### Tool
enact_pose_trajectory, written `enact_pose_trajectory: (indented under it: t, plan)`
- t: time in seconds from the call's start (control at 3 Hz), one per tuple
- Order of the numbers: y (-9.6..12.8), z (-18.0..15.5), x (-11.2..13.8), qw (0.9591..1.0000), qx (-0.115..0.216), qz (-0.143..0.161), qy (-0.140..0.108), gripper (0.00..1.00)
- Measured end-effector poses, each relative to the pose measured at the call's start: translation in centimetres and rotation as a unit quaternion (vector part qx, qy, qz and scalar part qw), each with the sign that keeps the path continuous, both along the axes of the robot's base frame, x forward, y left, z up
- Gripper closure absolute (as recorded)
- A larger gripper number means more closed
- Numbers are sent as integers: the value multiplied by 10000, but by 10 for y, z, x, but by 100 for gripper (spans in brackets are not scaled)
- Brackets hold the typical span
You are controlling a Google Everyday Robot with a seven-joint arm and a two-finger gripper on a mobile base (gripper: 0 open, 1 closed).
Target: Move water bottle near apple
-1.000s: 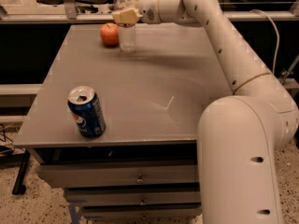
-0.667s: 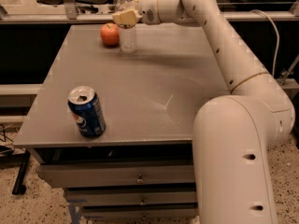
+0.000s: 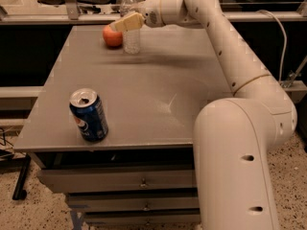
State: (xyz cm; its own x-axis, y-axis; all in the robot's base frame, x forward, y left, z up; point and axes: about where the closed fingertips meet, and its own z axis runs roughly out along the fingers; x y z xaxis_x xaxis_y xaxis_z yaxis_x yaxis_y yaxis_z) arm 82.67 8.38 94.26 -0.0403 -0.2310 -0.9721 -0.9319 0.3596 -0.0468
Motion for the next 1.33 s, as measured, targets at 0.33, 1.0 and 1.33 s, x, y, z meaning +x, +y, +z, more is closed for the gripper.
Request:
enact_pose_trajectory:
  t: [0.33,1.0,1.33]
  plan:
    - [-2,-1,1,10000,1,-17,16,0]
    - [-113,24,0,9986,165,-344,-356,0]
    - [-230,57,-6,9906,379,-1166,-611,0]
